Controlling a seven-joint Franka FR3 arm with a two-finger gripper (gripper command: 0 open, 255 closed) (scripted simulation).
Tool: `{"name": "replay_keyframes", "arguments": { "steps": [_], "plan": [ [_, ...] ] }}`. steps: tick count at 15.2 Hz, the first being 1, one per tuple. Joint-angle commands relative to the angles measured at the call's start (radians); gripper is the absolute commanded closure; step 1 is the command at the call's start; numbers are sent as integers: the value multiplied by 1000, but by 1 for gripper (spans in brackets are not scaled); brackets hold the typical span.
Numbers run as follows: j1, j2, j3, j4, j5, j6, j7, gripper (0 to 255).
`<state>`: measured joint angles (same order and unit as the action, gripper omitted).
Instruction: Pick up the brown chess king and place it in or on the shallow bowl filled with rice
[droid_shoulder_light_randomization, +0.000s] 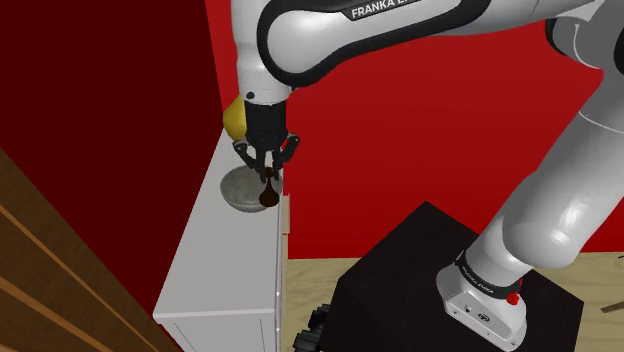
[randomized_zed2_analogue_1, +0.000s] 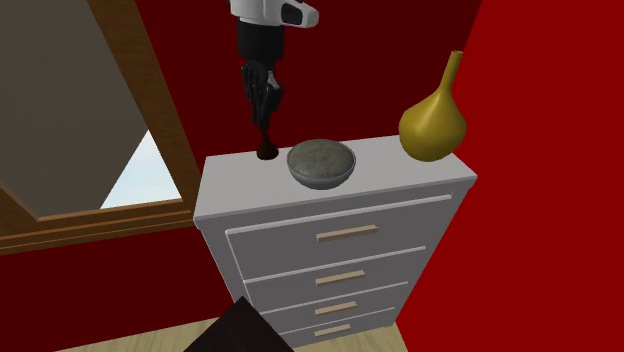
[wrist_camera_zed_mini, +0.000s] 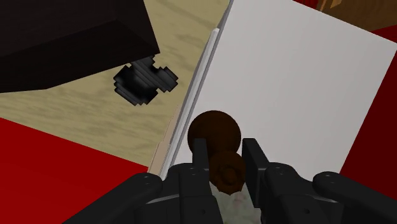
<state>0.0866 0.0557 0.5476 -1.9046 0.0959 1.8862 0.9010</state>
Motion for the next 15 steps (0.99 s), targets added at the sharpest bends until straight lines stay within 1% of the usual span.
{"name": "replay_keyframes", "arguments": {
  "steps": [1, 4, 6, 11, 15],
  "plan": [
    [-1, -5, 0, 20, 2, -25, 0, 255],
    [-2, -11, -1, 44, 4, -54, 1, 255],
    [-10, 49, -12, 124, -29, -84, -8, 255],
    [-13, 212, -40, 360, -109, -179, -29, 255],
    [8, 366, -65, 604, -173, -283, -48, 255]
  ]
}}
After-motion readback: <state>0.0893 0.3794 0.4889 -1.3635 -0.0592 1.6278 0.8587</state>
